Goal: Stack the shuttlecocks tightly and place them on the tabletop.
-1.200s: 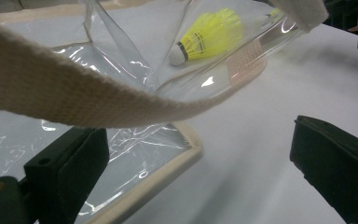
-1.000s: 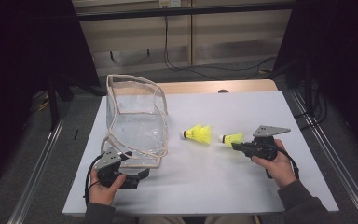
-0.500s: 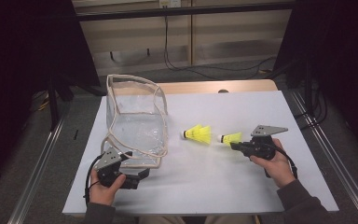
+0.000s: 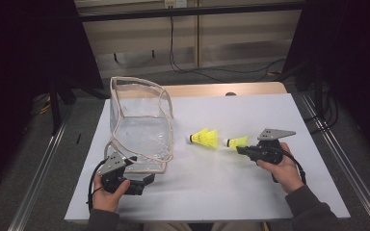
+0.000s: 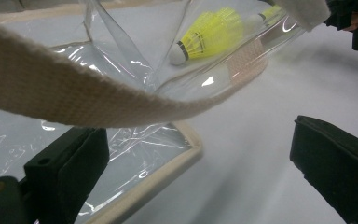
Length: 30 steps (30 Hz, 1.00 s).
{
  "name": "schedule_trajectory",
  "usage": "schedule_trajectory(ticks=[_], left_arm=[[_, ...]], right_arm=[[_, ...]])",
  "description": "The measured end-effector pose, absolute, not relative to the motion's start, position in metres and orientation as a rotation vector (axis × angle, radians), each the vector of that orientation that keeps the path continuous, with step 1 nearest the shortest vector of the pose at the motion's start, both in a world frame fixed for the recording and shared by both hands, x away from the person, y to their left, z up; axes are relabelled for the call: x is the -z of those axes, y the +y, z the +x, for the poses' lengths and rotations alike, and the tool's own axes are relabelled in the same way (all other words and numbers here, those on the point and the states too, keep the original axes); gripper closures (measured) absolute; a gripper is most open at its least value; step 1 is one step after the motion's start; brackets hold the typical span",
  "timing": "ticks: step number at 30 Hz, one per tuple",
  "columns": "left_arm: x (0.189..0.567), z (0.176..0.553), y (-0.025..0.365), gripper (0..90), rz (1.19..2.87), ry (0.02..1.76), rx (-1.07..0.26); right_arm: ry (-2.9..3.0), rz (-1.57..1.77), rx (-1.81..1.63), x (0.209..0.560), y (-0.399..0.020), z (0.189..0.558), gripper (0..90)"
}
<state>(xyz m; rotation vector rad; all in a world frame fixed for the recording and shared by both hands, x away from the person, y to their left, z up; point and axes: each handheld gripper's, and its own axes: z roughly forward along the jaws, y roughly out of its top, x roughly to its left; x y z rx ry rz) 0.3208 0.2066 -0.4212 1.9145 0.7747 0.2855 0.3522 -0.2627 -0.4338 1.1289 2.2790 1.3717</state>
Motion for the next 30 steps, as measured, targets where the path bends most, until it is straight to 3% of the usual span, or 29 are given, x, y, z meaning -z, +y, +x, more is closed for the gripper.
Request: schedule_trajectory(ticks=[30], left_arm=[[0.4214,0.3208,0.2066,4.6,1.913,0.774,-0.285]], right_arm=[[2.284,1.111,-1.378,0.4323,-0.2536,0.3581,89.8]])
